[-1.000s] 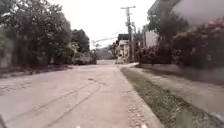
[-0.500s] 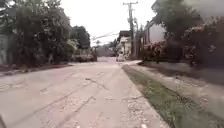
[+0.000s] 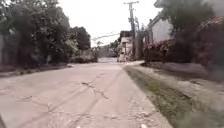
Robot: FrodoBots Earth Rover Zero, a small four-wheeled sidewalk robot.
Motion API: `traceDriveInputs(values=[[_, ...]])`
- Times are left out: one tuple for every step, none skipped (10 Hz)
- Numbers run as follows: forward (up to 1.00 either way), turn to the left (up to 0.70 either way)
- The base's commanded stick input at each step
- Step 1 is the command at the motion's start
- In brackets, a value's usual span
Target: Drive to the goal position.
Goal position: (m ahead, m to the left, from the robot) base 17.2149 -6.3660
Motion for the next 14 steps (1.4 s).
traceDriveInputs(values=[[1.00,0.00],[1.00,0.00],[1.00,0.00],[1.00,0.00],[1.00,0.00],[1.00,0.00],[1.00,0.00],[1.00,0.00],[1.00,0.00],[1.00,0.00],[1.00,0.00],[1.00,0.00],[1.00,0.00],[1.00,0.00]])
